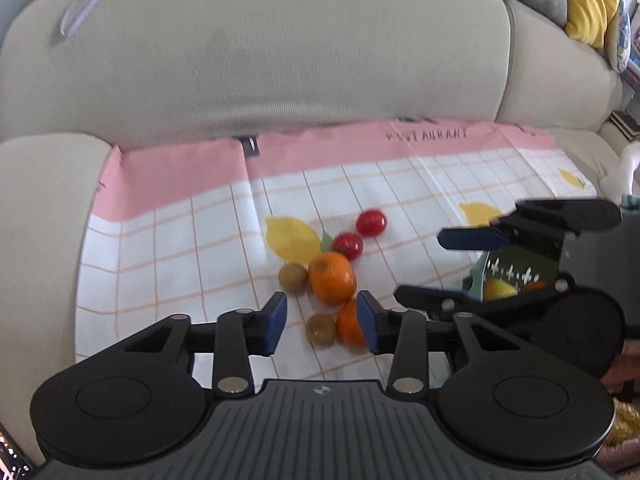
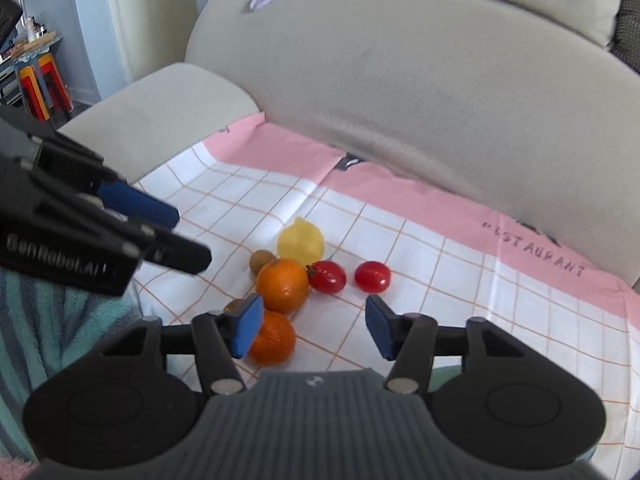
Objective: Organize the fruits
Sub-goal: 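Grasp a tangerine with the right tool while the left tool grasps a small brown kiwi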
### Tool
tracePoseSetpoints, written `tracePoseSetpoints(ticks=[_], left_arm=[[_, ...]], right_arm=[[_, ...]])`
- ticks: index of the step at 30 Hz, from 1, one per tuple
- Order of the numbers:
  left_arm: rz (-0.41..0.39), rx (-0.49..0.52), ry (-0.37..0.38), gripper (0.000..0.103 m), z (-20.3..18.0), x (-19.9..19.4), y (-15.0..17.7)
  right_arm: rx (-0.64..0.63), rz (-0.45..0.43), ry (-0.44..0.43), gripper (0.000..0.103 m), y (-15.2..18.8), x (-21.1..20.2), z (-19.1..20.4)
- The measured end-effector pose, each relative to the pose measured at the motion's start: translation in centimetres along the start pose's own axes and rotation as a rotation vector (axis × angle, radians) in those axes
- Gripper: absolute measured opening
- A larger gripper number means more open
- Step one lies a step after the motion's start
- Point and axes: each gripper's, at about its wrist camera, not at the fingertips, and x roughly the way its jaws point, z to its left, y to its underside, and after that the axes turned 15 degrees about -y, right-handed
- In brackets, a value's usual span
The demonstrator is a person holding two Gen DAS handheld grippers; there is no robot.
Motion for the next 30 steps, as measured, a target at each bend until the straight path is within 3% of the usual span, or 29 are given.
tracePoseSetpoints(ticks=[7, 10, 17, 20, 30], left_arm=[[0.088, 0.021, 0.007, 0.041, 0.1, 2.4, 0.6], [0.104, 0.034, 0.012, 0.041, 0.3, 2.9, 0.7], [0.135, 0.016, 0.032, 0.039, 0.9, 4.2, 1.0], [0.145, 0.010, 0.039, 0.039, 1.0, 4.7, 1.1], [0.163, -0.033, 0.084, 0.038, 1.6, 5.7, 1.5]], right_arm=[[0.036, 0.116, -0.135, 0.039, -0.1, 2.8, -0.4], [0.025, 0.169, -0.148, 0.033, 0.1, 4.2, -0.2], [0.051, 0.213, -0.165, 0.035, 0.0, 6.3, -0.6], [0.038, 0.229, -0.158, 0.042, -0.2, 6.9, -0.4], [0.051, 0.256, -0.197, 0.041, -0.1, 8.0, -0.2]])
